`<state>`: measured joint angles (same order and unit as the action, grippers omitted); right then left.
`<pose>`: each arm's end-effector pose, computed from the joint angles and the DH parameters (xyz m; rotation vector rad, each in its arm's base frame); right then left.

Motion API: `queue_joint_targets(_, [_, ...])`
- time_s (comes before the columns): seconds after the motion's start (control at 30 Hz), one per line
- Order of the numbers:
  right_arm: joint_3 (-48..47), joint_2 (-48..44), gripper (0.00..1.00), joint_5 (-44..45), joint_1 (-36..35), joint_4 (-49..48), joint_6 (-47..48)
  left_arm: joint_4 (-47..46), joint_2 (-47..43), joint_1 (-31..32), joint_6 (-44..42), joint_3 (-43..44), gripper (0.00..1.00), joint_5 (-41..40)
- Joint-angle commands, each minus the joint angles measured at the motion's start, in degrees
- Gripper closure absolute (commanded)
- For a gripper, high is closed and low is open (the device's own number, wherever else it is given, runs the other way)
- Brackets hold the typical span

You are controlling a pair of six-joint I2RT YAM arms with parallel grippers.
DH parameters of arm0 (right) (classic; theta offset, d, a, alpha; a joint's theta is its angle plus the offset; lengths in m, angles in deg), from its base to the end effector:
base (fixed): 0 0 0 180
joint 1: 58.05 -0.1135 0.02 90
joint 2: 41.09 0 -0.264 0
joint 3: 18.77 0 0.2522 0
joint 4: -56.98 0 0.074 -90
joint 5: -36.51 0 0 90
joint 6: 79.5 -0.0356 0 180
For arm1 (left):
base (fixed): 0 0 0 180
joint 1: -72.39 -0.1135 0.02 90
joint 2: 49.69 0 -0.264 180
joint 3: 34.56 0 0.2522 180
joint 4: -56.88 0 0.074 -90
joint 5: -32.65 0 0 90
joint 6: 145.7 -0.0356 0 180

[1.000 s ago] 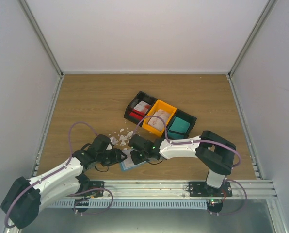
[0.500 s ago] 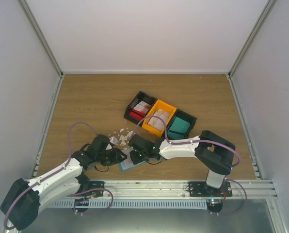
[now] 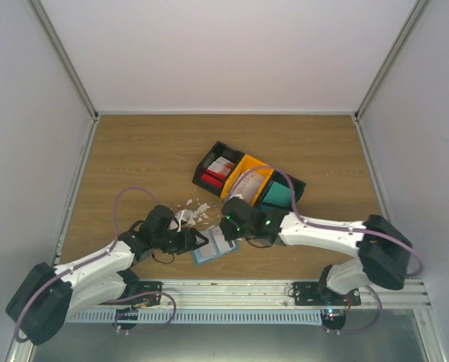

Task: Put the credit cards into the card holder
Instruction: Turn over the card slot in the card holder, then pick up the credit card from the storage box.

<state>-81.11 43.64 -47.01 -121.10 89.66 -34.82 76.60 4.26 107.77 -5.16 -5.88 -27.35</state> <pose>0.1357 0.2581 0.1906 -0.3597 2.6111 0.5851 0.1257 -0.1111 0.1452 -0.0574 2.6418 -1.2565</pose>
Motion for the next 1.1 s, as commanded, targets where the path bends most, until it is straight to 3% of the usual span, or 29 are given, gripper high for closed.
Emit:
queue_joint_targets(0.0, [1.13,-6.86,0.67,7.29,5.28,5.33,1.47,-11.06,5.32,0.31,-1.65,1.59,0.45,4.44])
queue_joint_targets(0.43, [2.45,-14.32,0.60,5.79,13.35,6.38,4.84,-29.27,26.87,1.36,-1.19,7.23,0.37,11.35])
queue_joint_targets(0.6, [1.95,-13.96,0.58,4.88,14.46,6.23,6.26,-29.41,29.95,1.63,-2.27,7.67,0.35,8.73])
queue_joint_targets(0.77, [-2.56,-13.72,0.58,4.06,16.59,7.31,13.27,-25.98,22.80,1.63,-3.74,7.44,0.34,3.27])
queue_joint_targets(0.87, [-6.79,-12.10,0.54,-1.23,19.66,7.63,23.03,-19.54,15.25,1.63,-6.46,8.95,0.22,-4.26])
queue_joint_targets(0.97, [-12.85,-7.03,0.55,-4.41,22.77,10.43,30.20,-14.66,8.34,1.54,-8.28,9.68,0.02,-11.28])
queue_joint_targets(1.07, [-18.20,-0.99,0.54,-6.28,23.45,13.31,36.06,-11.97,3.84,1.30,-9.42,9.21,0.01,-15.99])
